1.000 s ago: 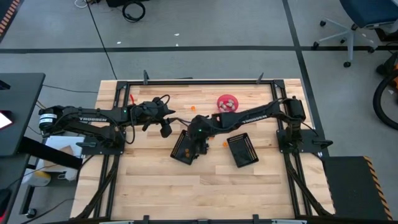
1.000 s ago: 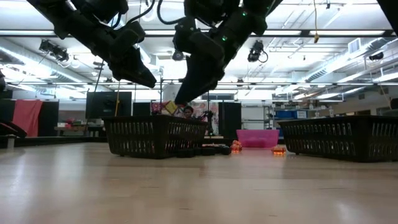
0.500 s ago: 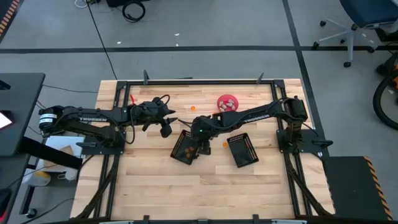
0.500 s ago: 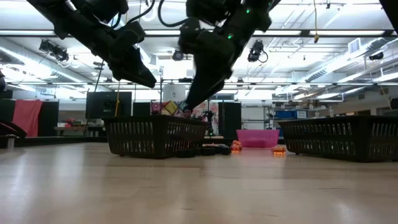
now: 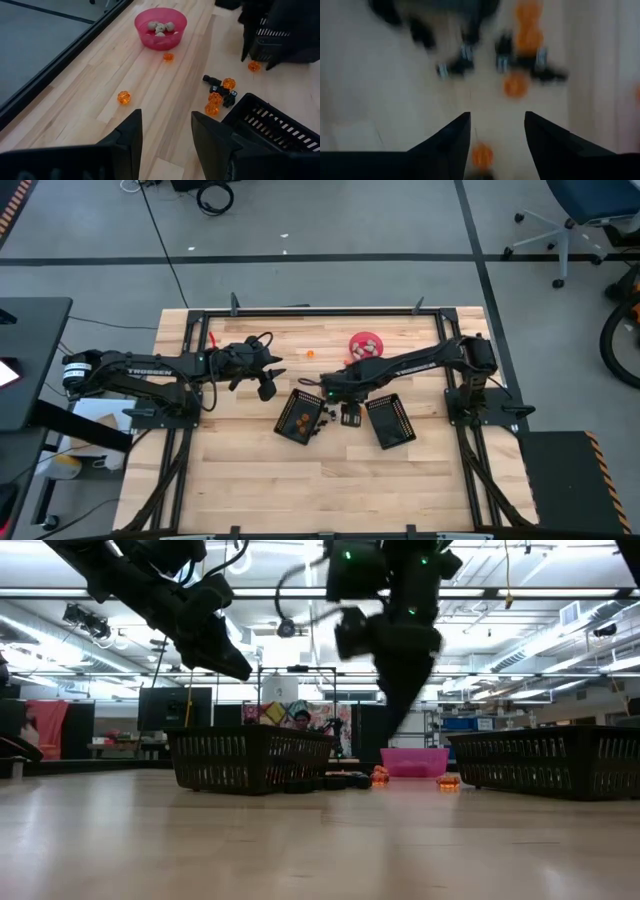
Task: Sort Halloween decoration
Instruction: Put the orange pumpkin toy into the left black bin
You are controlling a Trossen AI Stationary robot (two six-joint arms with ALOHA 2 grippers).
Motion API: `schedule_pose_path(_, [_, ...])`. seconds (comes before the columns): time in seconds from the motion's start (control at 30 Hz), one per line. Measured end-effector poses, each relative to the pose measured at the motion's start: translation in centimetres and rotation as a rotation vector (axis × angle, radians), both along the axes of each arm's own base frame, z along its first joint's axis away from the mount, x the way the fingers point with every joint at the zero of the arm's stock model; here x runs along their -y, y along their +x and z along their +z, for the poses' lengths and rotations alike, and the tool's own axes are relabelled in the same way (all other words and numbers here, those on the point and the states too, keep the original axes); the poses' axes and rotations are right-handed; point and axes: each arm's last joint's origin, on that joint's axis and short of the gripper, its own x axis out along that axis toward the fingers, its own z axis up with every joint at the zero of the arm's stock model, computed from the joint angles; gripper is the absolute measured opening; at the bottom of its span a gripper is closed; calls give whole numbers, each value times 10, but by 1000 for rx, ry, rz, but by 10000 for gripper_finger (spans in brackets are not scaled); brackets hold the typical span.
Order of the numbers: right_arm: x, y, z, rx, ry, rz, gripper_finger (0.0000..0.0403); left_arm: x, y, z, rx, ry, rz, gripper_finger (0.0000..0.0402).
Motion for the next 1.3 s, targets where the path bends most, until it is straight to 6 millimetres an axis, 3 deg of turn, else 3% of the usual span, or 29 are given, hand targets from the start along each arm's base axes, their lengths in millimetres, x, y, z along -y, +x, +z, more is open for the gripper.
schedule_pose_path(0.37, [-9,-3,-37,-228,19,59,203,0,1,2,24,5,0,142])
schedule_pose_path(0.83, [-10,-2,-55,-290,-9,128,188,0,1,1,10,2,0,142])
schedule_pose_path(1.3, [-12,-1,-54,-305,-63,137,85,0,0,1,9,2,0,142])
